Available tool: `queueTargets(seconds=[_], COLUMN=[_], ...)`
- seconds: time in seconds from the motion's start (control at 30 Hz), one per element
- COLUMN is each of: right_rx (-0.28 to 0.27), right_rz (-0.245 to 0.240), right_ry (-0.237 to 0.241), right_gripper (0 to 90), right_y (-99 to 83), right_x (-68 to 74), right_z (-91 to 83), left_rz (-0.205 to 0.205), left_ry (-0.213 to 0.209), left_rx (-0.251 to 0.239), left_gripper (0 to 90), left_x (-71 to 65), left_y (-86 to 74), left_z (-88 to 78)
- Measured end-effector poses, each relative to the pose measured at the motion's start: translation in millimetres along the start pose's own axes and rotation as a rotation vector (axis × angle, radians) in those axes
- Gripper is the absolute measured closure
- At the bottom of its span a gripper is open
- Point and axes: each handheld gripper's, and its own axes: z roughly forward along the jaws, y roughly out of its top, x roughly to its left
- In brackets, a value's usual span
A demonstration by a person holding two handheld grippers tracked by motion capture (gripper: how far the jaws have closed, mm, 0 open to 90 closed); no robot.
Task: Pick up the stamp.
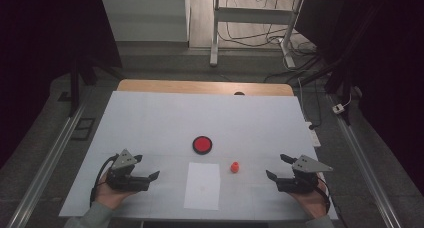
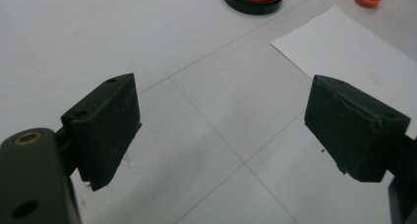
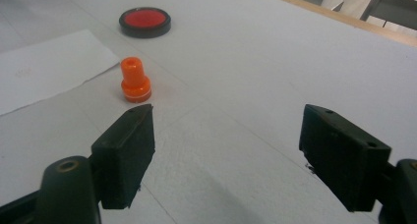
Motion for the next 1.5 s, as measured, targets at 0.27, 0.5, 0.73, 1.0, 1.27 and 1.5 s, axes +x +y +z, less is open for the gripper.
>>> queueTargets(seconds=[0.27,0.5,0.73,1.0,1.27,1.5], right_rx=[0.014,0.000,0.008,0.003,-0.017,-0.030], right_rz=[0.027,0.052,0.053,0.042,0.044,0.043], right_ry=[-0.001,0.004,0.015,0.009,0.013,0.037], right_gripper=[22.2,24.4,25.5,26.7,28.4,30.0], right_y=[-0.5,1.4,0.4,6.3,14.0,26.6], right_x=[-0.3,-2.3,-3.8,0.7,0.6,4.0], right_z=[2.0,3.8,8.5,7.0,4.1,2.4], left_rz=[0.017,0.017,0.003,0.013,0.017,0.018], left_ry=[-0.015,-0.015,-0.009,-0.013,-0.011,-0.012], left_rx=[0.005,0.006,0.001,-0.011,-0.007,-0.006], left_gripper=[14.0,14.0,14.0,14.1,14.2,14.4], left_x=[1.7,0.3,1.5,2.5,3.4,0.5], left_y=[-2.0,-4.9,-7.7,-5.9,-7.2,-5.6], left_z=[-0.1,-3.4,-7.2,-8.4,-7.9,-8.6])
